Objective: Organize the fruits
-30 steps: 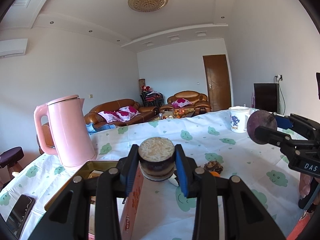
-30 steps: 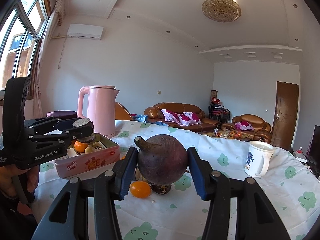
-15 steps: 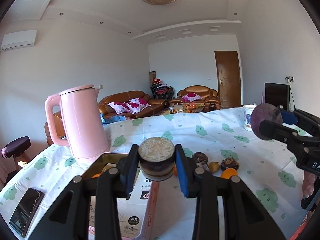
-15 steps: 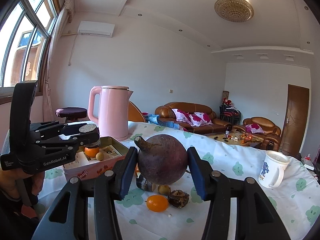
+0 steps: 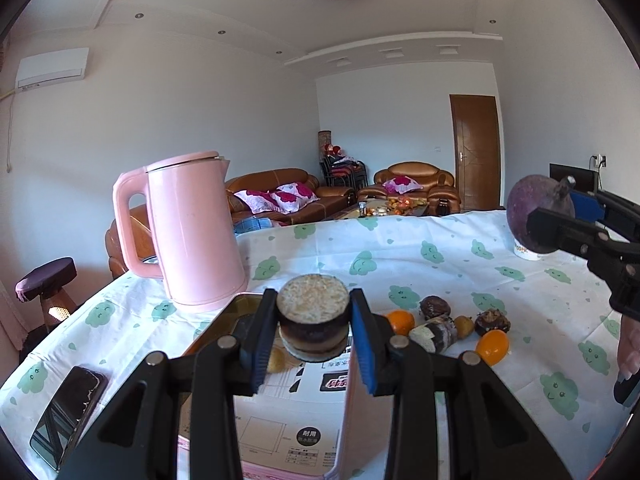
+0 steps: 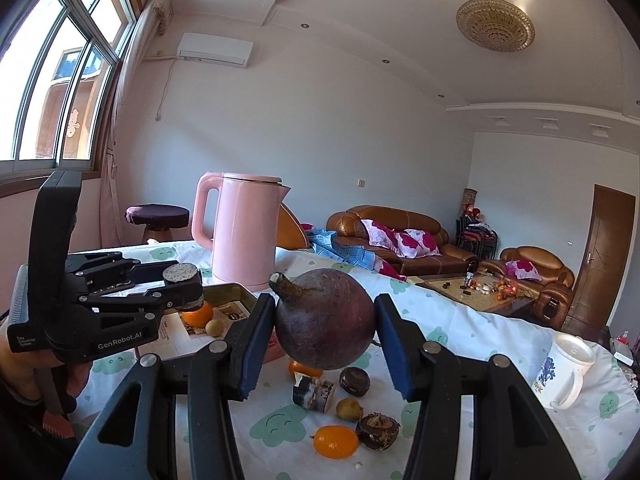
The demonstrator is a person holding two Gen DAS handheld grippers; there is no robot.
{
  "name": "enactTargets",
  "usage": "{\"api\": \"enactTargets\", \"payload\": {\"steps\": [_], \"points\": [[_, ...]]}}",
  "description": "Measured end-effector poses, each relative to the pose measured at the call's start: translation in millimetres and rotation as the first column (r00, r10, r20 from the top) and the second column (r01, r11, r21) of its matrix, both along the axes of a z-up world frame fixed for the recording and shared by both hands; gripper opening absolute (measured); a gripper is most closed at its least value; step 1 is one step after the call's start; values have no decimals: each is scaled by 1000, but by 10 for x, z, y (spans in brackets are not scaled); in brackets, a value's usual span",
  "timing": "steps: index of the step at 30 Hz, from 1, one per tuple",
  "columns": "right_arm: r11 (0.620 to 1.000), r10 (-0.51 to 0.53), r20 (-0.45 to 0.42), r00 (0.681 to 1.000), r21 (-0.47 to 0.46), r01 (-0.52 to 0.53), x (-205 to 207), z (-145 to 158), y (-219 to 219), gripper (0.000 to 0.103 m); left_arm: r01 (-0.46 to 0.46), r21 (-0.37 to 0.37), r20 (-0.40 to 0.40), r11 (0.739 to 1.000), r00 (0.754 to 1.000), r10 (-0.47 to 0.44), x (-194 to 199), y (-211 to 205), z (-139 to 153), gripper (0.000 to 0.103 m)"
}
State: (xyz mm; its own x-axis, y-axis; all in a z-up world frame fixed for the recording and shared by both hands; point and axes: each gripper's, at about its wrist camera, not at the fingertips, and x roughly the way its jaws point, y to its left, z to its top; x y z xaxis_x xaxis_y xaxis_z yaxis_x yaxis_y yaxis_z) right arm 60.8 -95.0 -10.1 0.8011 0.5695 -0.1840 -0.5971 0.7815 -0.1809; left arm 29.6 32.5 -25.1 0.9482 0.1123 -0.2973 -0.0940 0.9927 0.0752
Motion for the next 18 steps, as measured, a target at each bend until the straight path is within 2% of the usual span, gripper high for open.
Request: {"api": "enactTargets", "payload": {"steps": [18], "points": [[994,97,2,995,-60,-97,143,84,585,53,-85,-4,-67,996,994,84,100,432,-60,37]]}}
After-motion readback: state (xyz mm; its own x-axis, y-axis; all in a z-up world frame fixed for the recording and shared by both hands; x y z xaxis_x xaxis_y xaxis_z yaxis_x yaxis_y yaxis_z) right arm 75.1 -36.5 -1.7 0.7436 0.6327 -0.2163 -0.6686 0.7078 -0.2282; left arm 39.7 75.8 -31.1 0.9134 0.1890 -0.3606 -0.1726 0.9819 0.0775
